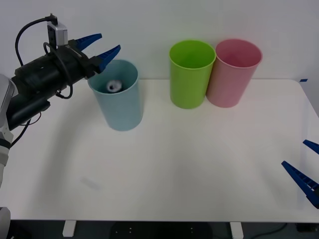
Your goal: Grasp the object on the table and drop it into the matching bin: aluminum can to the light blue bin, PET bottle to the pink bin.
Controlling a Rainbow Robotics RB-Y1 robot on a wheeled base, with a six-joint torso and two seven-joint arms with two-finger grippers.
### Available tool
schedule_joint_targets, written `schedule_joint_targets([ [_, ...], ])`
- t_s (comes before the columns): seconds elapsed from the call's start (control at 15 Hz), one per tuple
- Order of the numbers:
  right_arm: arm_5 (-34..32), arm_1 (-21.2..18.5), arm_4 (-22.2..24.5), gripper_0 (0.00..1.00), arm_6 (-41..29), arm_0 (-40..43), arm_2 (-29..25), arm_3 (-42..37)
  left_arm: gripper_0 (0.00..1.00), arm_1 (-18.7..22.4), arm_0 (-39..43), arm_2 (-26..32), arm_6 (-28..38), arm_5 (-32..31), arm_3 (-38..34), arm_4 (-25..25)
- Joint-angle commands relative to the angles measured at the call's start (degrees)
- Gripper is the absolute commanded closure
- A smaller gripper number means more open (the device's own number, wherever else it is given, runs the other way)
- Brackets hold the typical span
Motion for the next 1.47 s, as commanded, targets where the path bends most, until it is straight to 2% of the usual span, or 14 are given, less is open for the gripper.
schedule_joint_targets([
  [0.07,0.0,0.0,0.0,0.00,0.0,0.0,0.0,0.0,0.00,0.0,0.0,0.0,0.0,-0.3,0.0,0.5],
  [0.33,0.0,0.0,0.0,0.00,0.0,0.0,0.0,0.0,0.00,0.2,1.4,0.2,-0.6,-1.3,-0.4,3.2],
  [0.73,0.0,0.0,0.0,0.00,0.0,0.0,0.0,0.0,0.00,0.8,10.6,3.2,-1.3,-1.8,-9.1,7.8],
  [1.0,0.0,0.0,0.0,0.00,0.0,0.0,0.0,0.0,0.00,1.0,19.0,9.0,-2.1,-6.7,-14.5,9.9],
  [1.2,0.0,0.0,0.0,0.00,0.0,0.0,0.0,0.0,0.00,1.5,25.9,11.9,-3.4,-7.9,-19.2,11.6],
  [1.47,0.0,0.0,0.0,0.00,0.0,0.0,0.0,0.0,0.00,1.8,32.9,17.7,-5.2,-15.0,-20.3,12.3],
])
